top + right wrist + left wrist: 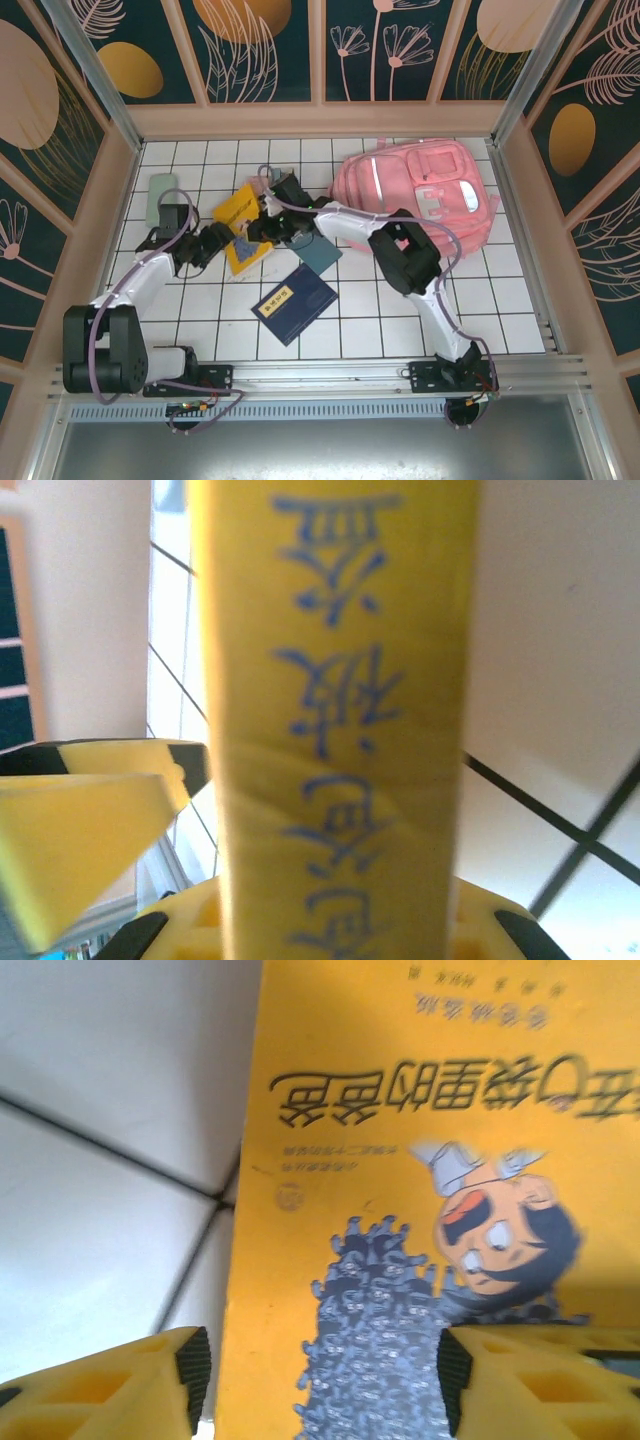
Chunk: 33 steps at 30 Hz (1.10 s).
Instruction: Pack the student bag
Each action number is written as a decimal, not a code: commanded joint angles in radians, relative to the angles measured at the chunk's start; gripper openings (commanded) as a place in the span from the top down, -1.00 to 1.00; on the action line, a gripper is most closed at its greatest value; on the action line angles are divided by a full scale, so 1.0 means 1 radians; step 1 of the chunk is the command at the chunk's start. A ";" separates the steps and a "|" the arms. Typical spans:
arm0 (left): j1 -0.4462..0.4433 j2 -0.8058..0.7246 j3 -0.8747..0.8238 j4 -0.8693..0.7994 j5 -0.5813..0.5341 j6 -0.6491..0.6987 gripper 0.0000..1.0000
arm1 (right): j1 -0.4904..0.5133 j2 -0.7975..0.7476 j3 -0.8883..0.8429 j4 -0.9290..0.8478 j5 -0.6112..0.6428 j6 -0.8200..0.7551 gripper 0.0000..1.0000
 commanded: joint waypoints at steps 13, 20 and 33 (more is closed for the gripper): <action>-0.008 0.020 -0.008 0.674 0.379 -0.436 -0.52 | -0.219 -0.361 -0.225 0.423 -0.210 0.247 1.00; -0.049 0.055 0.008 0.783 0.414 -0.493 -0.39 | -0.226 -0.359 -0.306 0.752 -0.289 0.467 1.00; -0.093 0.128 0.091 0.860 0.424 -0.534 -0.11 | -0.224 -0.340 -0.301 0.819 -0.339 0.505 1.00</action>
